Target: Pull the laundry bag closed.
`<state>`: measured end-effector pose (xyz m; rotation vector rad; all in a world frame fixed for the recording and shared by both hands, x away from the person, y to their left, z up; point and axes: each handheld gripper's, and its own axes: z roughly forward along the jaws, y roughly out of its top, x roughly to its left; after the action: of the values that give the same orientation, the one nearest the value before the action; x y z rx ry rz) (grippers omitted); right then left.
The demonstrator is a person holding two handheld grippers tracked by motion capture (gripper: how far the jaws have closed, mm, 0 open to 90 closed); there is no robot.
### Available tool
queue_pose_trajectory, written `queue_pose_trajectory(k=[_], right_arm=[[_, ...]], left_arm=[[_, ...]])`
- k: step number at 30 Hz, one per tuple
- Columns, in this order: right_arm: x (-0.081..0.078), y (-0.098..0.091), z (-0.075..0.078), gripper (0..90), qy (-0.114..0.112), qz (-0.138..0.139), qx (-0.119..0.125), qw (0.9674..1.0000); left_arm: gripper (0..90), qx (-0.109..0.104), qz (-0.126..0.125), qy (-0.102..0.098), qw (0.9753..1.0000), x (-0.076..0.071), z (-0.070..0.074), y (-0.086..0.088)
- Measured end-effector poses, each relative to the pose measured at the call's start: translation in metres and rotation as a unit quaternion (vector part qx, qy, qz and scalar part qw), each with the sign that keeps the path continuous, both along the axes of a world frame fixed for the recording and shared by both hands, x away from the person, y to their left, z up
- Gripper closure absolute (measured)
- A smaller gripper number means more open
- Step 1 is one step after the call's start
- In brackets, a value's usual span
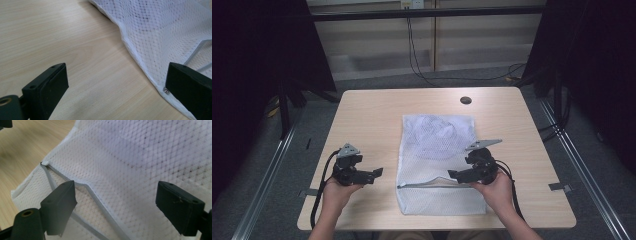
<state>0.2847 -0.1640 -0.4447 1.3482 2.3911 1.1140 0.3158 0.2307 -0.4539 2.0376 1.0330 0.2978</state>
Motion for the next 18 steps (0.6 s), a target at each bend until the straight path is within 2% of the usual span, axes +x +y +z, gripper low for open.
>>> queue_pose_trajectory(k=[3,14,17,18], right_arm=[[0.0,0.006,0.001,18.6,0.003,0.002,0.002,1.0],[0.002,0.027,-0.001,17.8,0.009,0.015,0.007,0.9998],[0.005,0.035,-0.003,17.4,0.021,0.02,0.008,0.9995],[0.005,0.037,-0.003,17.4,0.027,0.023,0.009,0.9993]], left_arm=[[4.2,0.002,-0.002,0.004,1.0,0.001,0.0,-0.001],[4.1,-0.003,-0.003,0.001,1.0,0.0,0.002,0.001],[4.2,0.002,-0.003,-0.001,1.0,-0.001,0.002,0.001],[4.1,-0.003,-0.003,0.0,1.0,-0.001,0.002,0.002]])
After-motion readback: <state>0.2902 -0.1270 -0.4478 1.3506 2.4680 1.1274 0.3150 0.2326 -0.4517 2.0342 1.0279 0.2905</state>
